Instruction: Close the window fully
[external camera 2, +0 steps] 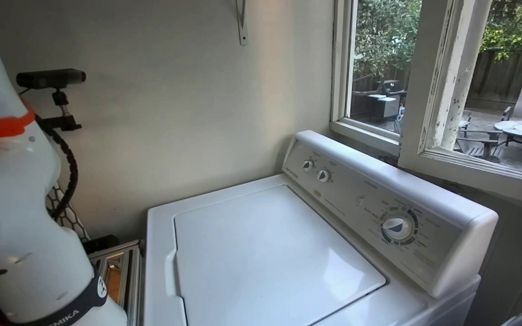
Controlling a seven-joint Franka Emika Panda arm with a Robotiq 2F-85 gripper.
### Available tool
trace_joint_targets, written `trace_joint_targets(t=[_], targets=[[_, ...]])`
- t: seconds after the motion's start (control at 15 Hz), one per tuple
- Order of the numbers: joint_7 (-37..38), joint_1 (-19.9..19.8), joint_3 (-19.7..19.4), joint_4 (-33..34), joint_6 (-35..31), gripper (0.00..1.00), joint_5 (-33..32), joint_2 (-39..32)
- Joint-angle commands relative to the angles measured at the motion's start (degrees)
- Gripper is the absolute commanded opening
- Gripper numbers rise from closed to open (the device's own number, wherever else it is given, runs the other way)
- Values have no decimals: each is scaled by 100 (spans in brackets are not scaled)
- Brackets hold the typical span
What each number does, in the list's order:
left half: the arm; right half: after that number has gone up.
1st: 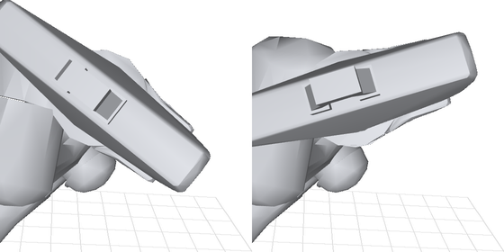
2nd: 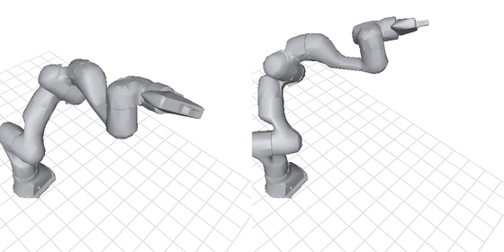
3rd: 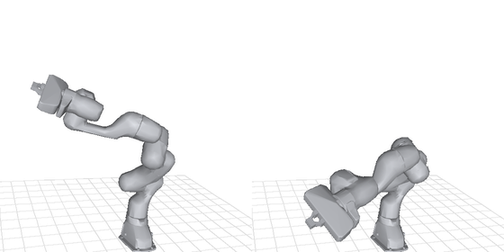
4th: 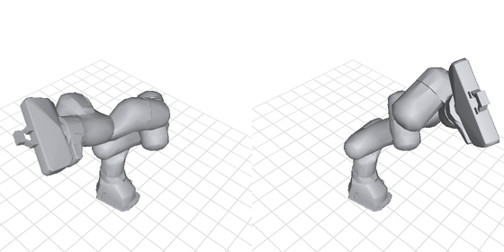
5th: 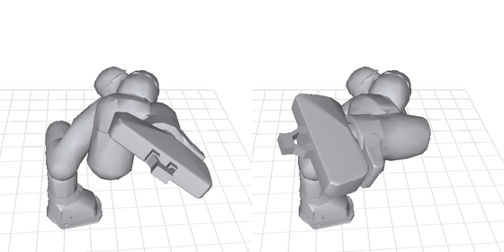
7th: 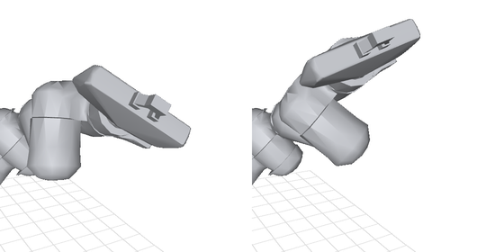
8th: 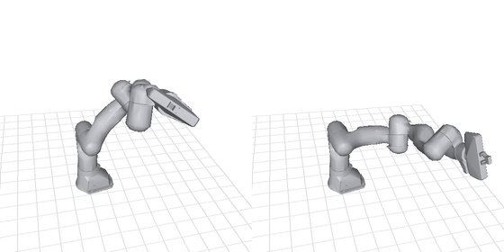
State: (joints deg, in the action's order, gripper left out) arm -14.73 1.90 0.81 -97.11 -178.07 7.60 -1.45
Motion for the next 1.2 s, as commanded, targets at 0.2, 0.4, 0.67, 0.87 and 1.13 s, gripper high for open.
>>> trace_joint_targets(t=[0.2,0.4,0.67,0.87,1.13], targets=[[-339,-100,88,657,-284,0,352,-590],[-419,-206,187,967,-219,0,480,-848],[-756,-487,600,1543,-62,0,856,-1287],[-707,-606,779,1977,152,0,876,-1594],[-563,-537,662,1839,80,1,698,-1546]])
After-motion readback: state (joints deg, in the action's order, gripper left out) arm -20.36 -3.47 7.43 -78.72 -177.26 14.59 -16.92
